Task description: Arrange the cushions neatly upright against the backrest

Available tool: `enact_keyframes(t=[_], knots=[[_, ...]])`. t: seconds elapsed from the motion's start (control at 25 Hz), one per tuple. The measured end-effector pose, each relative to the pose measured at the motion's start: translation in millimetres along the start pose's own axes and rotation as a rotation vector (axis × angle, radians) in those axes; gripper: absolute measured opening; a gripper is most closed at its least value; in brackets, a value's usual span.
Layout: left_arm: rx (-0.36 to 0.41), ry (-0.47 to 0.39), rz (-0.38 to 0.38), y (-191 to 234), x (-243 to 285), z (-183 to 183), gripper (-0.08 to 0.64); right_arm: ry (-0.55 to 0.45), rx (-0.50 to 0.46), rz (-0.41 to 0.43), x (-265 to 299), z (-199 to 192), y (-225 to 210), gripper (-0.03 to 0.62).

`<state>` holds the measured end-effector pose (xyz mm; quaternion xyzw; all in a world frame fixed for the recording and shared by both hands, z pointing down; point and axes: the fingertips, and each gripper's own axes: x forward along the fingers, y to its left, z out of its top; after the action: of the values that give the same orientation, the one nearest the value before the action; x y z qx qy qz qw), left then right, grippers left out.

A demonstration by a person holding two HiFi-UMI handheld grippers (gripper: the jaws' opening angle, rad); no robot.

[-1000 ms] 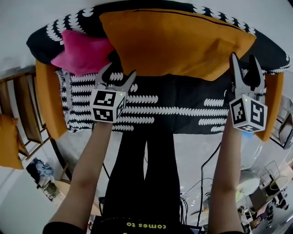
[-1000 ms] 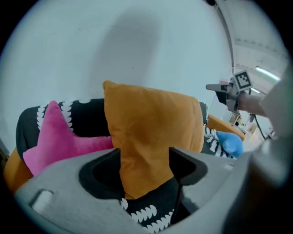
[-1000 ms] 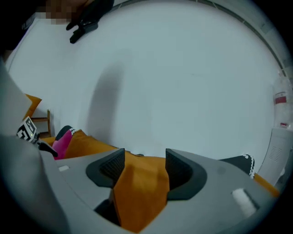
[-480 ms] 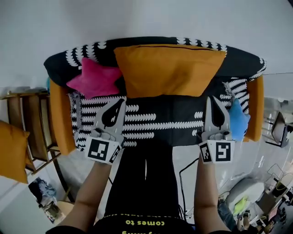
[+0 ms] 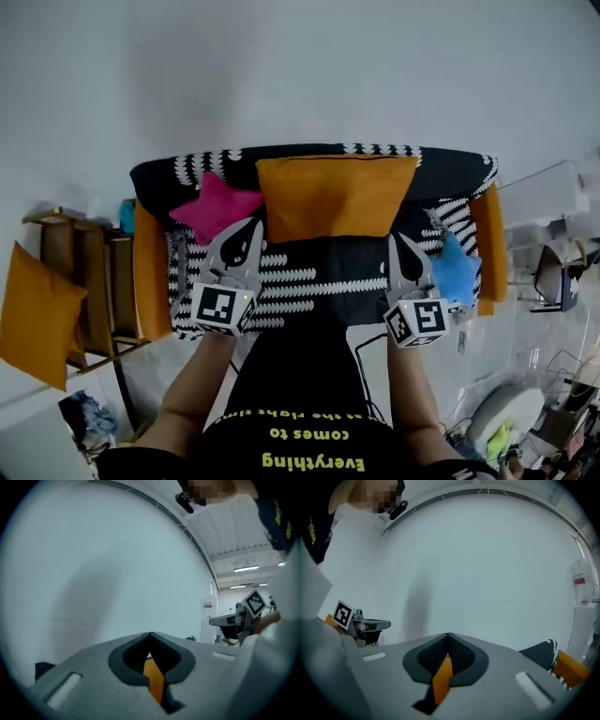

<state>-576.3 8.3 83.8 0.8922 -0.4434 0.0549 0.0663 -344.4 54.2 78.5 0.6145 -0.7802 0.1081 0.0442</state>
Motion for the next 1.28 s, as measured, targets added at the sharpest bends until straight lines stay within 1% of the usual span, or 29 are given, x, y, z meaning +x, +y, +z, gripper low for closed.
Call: enact_keyframes(t=[0.16, 0.4, 0.56, 0.72, 0.84, 0.96, 1.08, 1.16, 1.28], knots=[[0.021, 0.009, -0.016, -9, -10, 19, -0.002, -0.023, 0.006, 0.018, -12, 28, 13, 0.011], [0.012, 0.002, 0.0, -9, -19, 40, -0.002, -0.049, 0.009, 0.033, -16, 54, 33, 0.011], [0.008, -0.001, -0.011, -6, -25, 44, -0.002, -0.064, 0.025, 0.025, -17, 58, 42, 0.011], [-0.005, -0.004, 0.02, 0, -25, 46, -0.002, -0.059, 0.019, 0.047, -13, 57, 44, 0.011], [-0.005, -0.004, 0.033, -5, -28, 50, -0.002, -0.075, 0.028, 0.052, -15, 62, 38, 0.011], [0.011, 0.003, 0.036, -20, -25, 53, -0.002, -0.099, 0.048, 0.063, -20, 69, 26, 0.011], [0.024, 0.009, 0.049, -42, -17, 53, -0.002, -0.115, 0.045, 0.099, -30, 71, 16, 0.011], [0.036, 0.013, 0.061, -63, -9, 52, -0.002, -0.121, 0.043, 0.125, -41, 71, 4, 0.011], [0.05, 0.013, 0.073, -107, 12, 53, -0.001, -0.126, 0.081, 0.166, -64, 72, -32, 0.011]])
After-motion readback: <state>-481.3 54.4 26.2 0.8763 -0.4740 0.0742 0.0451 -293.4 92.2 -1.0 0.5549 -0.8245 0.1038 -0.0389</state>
